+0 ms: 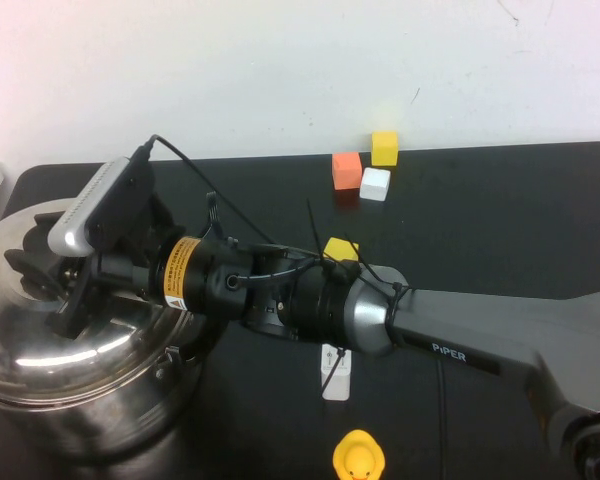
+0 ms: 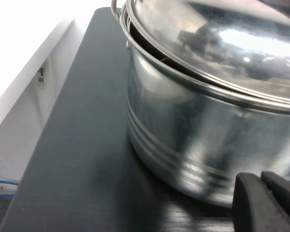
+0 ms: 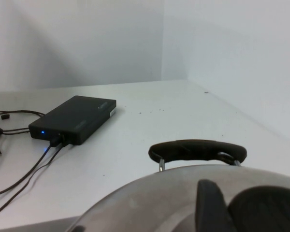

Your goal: Cover the pot

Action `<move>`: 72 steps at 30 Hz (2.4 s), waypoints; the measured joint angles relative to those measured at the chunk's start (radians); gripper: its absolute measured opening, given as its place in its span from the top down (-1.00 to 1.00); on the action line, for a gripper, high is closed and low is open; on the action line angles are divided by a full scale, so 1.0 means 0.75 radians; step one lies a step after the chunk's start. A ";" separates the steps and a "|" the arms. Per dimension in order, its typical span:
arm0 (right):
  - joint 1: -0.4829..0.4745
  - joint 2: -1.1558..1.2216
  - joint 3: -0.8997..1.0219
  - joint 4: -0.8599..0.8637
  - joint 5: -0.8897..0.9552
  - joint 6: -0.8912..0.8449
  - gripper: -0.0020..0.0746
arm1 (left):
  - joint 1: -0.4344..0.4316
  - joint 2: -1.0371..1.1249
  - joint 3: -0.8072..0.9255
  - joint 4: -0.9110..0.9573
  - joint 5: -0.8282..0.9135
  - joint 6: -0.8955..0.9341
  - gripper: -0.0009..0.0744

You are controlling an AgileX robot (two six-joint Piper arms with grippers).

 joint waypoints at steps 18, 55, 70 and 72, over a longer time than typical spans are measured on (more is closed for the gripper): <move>0.000 0.000 0.000 -0.004 -0.013 0.030 0.00 | 0.000 0.000 0.000 0.000 0.000 0.000 0.98; -0.194 -1.089 1.075 0.361 0.267 -0.784 0.90 | 0.000 0.000 0.000 0.000 0.000 0.000 0.98; -0.218 -1.728 1.538 0.349 0.379 -0.784 0.91 | 0.000 0.000 0.000 0.000 0.000 0.000 0.98; -0.218 -1.834 1.615 0.342 0.439 -0.784 0.91 | 0.000 0.000 0.000 0.000 0.000 0.000 0.98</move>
